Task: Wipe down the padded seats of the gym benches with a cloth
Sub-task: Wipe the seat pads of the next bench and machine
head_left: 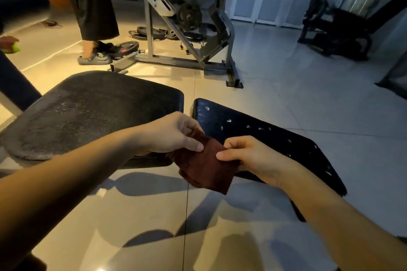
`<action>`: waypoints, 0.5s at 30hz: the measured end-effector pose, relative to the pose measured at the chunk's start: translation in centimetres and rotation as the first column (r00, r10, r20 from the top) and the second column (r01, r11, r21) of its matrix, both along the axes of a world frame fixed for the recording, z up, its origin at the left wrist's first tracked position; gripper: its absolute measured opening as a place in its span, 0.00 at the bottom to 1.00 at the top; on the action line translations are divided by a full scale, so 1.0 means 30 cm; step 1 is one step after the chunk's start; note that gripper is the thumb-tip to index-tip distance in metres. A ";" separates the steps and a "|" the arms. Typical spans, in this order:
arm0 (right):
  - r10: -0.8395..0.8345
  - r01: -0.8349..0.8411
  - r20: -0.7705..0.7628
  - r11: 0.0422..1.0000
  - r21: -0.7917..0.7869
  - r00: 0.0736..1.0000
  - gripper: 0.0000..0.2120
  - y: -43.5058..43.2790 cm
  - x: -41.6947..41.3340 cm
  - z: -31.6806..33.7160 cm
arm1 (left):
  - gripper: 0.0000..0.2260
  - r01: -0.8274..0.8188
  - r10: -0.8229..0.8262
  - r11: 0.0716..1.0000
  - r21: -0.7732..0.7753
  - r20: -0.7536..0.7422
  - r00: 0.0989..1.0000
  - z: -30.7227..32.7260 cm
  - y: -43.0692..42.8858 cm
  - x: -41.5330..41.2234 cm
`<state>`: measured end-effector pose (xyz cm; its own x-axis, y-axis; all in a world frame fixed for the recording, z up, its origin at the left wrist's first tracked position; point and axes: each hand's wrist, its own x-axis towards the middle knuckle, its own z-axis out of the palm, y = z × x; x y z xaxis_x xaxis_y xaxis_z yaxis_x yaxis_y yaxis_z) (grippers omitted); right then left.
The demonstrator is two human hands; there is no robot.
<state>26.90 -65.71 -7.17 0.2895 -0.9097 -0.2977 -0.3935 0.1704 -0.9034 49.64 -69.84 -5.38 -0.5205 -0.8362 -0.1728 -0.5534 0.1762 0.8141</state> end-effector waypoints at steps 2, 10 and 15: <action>-0.113 0.114 -0.052 0.993 0.014 0.992 0.14 -0.008 0.016 -0.034 | 0.04 -0.030 0.036 0.996 -0.089 0.068 0.997 -0.034 -0.005 -0.021; -0.249 0.181 -0.376 0.961 -0.207 0.892 0.11 -0.012 0.023 -0.087 | 0.02 -0.156 0.180 0.942 -0.299 0.056 0.982 -0.130 0.017 -0.117; -0.443 0.397 -0.263 0.894 -0.208 0.857 0.14 -0.031 0.031 -0.150 | 0.06 -0.282 0.276 0.868 -0.408 -0.076 0.958 -0.197 0.077 -0.194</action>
<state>27.82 -66.65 -11.66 -0.2110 -0.9631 -0.1671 -0.5656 0.2597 -0.7827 43.80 -67.52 -11.28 -0.2549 -0.9408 0.2233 -0.6174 0.3360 0.7112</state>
